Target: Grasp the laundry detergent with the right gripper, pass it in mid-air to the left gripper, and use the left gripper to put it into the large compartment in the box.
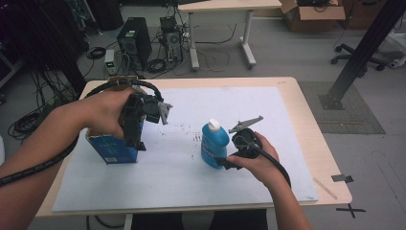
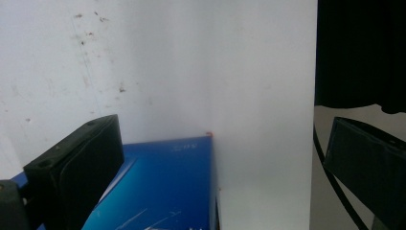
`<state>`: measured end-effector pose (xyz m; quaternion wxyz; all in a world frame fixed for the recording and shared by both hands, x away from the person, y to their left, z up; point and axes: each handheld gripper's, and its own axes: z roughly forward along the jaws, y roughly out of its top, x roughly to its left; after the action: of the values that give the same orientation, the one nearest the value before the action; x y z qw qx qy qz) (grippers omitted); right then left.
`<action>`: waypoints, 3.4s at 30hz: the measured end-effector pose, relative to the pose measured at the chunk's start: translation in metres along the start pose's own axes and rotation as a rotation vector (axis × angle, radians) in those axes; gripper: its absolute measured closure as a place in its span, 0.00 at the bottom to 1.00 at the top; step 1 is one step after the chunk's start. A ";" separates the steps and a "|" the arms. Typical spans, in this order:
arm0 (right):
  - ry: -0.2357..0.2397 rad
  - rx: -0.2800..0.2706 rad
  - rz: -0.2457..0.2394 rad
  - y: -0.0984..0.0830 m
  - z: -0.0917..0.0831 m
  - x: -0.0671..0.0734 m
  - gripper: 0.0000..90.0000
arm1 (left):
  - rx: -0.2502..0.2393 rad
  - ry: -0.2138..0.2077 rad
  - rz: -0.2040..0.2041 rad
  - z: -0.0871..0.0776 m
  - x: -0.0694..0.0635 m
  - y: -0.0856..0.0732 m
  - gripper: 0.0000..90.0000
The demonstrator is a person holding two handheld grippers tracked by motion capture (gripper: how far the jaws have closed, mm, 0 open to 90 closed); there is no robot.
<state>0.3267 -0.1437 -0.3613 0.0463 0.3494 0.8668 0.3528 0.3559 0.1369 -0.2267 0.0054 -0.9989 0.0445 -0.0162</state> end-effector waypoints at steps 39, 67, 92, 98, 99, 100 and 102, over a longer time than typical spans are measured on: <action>-0.021 -0.212 -0.021 -0.011 0.045 -0.001 0.02 | -0.001 -0.019 -0.006 0.010 0.001 -0.005 0.00; -0.101 -0.350 -0.046 -0.020 0.049 0.003 0.22 | -0.007 -0.022 -0.001 0.011 0.000 -0.006 0.00; -0.100 -0.403 -0.101 -0.025 0.054 0.008 0.48 | 0.000 -0.015 0.004 0.009 0.000 -0.004 0.00; -0.102 -0.415 -0.135 -0.027 0.054 0.008 0.50 | -0.006 -0.014 -0.004 0.009 0.000 -0.004 0.00; -0.107 -0.413 -0.144 -0.027 0.054 0.009 0.51 | -0.003 -0.011 0.004 0.008 0.001 -0.002 0.00; -0.107 -0.413 -0.155 -0.026 0.054 0.010 0.51 | -0.007 -0.009 0.005 0.009 0.001 -0.002 0.00; -0.108 -0.411 -0.158 -0.026 0.054 0.010 0.52 | -0.009 -0.009 0.006 0.008 0.001 -0.002 0.00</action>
<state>0.3217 -0.1196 -0.4165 0.1904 0.2821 0.7975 0.4982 0.3569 0.1385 -0.2349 0.0011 -0.9988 0.0478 -0.0117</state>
